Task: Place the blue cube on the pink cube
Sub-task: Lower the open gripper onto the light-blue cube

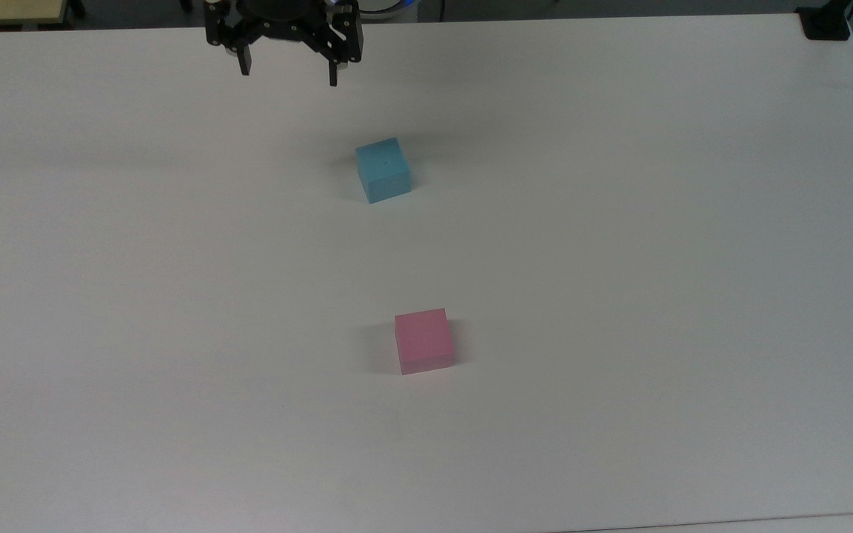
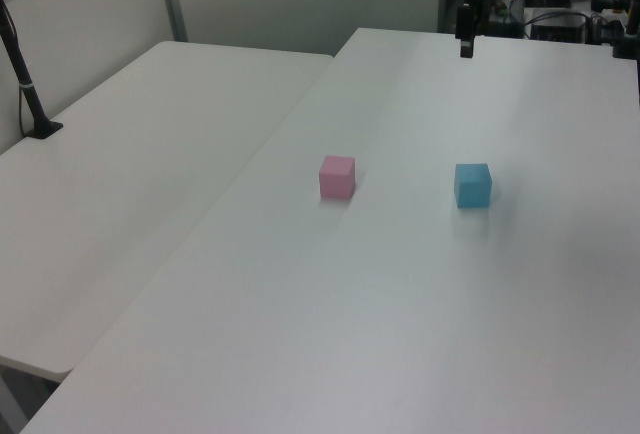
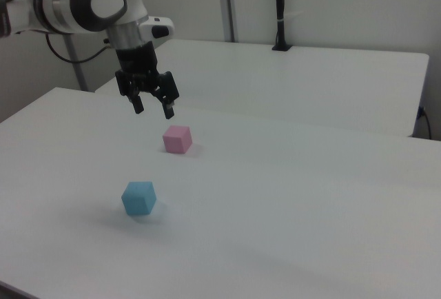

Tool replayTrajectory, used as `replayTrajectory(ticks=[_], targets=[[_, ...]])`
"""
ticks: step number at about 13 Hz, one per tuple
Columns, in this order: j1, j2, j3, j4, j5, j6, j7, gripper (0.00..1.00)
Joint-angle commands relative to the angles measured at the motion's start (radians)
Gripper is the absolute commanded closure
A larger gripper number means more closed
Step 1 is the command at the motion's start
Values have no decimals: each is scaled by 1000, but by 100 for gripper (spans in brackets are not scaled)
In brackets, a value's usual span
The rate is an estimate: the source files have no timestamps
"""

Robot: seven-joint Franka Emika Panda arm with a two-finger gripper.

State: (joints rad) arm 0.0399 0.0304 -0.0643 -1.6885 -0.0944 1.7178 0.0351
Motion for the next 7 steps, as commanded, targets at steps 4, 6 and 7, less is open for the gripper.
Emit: replayTrajectory(ticks=[4, 6, 7], targets=[[9, 17, -9, 38, 15, -32, -40, 0], [11, 20, -9, 38, 15, -29, -40, 0], [11, 22, -9, 36, 16, -29, -49, 0]])
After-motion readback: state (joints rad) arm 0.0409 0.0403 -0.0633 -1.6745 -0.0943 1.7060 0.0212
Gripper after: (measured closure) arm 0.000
